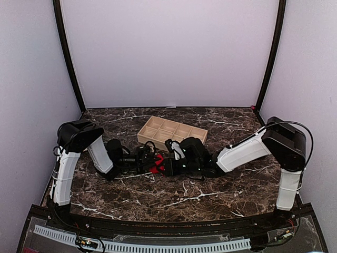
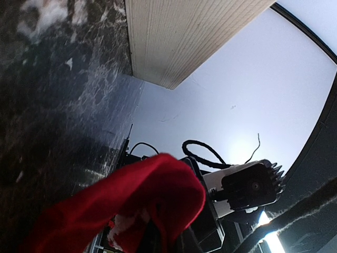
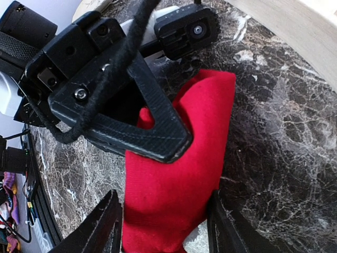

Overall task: Roll the socks
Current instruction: Roll the sock at the center of the board.

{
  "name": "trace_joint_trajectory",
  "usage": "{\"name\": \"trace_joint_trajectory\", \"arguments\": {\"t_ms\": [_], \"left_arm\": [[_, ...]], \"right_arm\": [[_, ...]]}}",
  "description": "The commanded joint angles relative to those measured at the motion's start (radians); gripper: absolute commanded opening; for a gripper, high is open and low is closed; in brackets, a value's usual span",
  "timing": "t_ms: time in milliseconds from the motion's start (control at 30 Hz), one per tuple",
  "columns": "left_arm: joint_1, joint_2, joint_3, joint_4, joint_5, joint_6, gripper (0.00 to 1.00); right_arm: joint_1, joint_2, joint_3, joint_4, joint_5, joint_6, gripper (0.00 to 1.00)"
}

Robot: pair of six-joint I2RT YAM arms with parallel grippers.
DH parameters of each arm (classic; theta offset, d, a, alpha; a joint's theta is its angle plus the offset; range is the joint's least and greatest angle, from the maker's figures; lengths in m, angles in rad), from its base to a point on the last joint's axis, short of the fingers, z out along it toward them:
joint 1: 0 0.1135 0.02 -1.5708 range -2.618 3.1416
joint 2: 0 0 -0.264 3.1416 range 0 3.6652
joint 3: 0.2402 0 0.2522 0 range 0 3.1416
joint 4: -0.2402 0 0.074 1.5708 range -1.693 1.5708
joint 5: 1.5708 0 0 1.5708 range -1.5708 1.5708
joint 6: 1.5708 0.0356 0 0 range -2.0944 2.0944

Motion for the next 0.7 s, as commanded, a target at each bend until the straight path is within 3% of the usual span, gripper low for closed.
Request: {"name": "trace_joint_trajectory", "arguments": {"t_ms": [0,433,667], "left_arm": [[0.011,0.122,-0.032,-0.269,-0.028,0.003,0.03],[0.021,0.139,-0.038,-0.243,-0.018,-0.004,0.03],[0.023,0.136,-0.045,-0.217,-0.048,-0.024,0.18]], "right_arm": [[-0.008,0.03,0.009,0.059,-0.024,0.018,0.51],[-0.014,0.018,0.038,-0.017,0.026,0.0,0.31],[-0.014,0.017,0.071,-0.084,0.029,-0.013,0.14]]}}
